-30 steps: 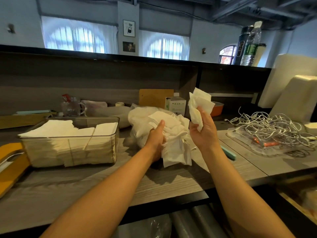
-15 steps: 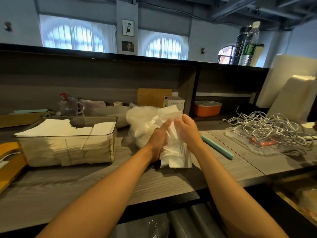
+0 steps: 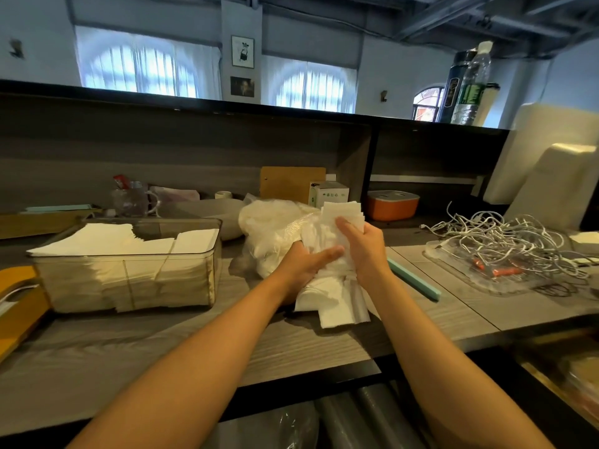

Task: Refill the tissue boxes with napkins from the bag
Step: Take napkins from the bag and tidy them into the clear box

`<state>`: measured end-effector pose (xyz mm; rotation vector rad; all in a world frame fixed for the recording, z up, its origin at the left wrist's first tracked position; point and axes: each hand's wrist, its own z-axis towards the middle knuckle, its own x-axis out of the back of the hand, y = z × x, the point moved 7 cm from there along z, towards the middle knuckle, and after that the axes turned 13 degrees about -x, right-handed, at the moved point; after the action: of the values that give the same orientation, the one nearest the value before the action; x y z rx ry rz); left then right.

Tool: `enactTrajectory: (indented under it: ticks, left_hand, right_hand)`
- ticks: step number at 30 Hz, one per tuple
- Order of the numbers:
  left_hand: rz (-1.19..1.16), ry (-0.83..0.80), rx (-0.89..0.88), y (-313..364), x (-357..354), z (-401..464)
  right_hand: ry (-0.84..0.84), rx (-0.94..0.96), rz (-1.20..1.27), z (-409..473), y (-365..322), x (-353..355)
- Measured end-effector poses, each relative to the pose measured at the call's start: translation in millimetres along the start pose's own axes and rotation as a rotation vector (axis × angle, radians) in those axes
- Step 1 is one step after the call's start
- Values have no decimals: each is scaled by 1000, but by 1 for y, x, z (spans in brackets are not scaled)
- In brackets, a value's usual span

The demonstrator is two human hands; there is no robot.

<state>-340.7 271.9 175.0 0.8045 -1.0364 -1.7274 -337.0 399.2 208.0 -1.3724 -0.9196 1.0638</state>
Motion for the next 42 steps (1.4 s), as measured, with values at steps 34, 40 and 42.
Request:
enactTrajectory:
  ticks: [34,40,42]
  left_hand:
    - [-432,619,117,1,50,0]
    - [-312,658,108,4,51,0]
    - [-322,692,123,3,56,-1]
  right_hand:
    - [-232,-11,-174,-14,7,-35]
    - [-117,50,-225,-8,0,-22]
    - [-103,12,-238,-7,1,-20]
